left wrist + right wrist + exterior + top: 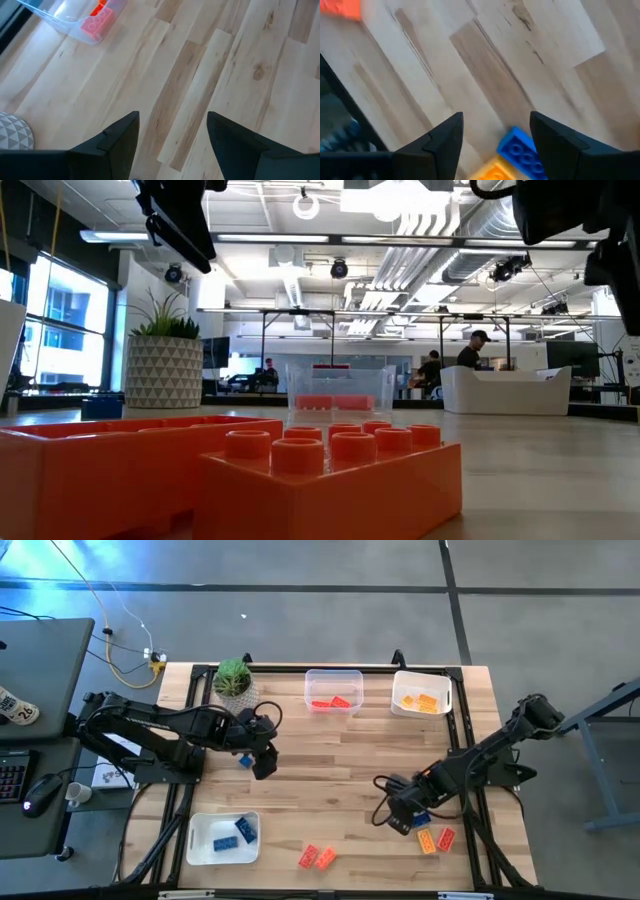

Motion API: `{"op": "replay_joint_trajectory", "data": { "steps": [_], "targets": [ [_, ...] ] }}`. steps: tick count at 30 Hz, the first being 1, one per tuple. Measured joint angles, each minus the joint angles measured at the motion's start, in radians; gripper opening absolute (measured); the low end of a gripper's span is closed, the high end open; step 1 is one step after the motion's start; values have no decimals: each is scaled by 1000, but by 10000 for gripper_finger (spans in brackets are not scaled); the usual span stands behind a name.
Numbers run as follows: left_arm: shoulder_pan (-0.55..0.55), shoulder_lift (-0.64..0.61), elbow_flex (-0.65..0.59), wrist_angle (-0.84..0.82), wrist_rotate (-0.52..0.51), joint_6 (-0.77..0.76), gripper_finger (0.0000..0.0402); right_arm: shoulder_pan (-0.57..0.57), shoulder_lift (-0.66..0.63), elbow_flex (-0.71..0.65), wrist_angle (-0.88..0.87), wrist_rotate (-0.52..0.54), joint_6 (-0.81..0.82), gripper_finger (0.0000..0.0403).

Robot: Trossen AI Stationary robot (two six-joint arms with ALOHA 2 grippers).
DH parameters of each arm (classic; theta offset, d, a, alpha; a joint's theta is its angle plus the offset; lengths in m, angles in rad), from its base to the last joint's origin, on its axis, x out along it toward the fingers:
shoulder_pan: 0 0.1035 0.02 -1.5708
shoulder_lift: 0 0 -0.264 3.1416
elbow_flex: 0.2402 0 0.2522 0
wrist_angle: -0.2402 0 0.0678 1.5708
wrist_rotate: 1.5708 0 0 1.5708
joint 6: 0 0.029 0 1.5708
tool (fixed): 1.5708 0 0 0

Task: Sort & place blocks by color
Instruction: Put the blue game piece into the bottom white bin

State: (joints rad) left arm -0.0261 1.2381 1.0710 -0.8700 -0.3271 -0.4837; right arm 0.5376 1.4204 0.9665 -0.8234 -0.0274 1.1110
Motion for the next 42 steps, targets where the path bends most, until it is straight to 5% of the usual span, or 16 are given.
{"op": "replay_joint_trajectory", "data": {
  "steps": [11,17,42],
  "targets": [
    [0,0,0,0,-10,50,219,53,13,0,-75,101,-328,216],
    [0,0,0,0,-10,50,219,104,115,0,-74,50,-384,216],
    [0,0,0,-1,-10,43,219,198,222,0,-55,32,-386,216]
  ]
}}
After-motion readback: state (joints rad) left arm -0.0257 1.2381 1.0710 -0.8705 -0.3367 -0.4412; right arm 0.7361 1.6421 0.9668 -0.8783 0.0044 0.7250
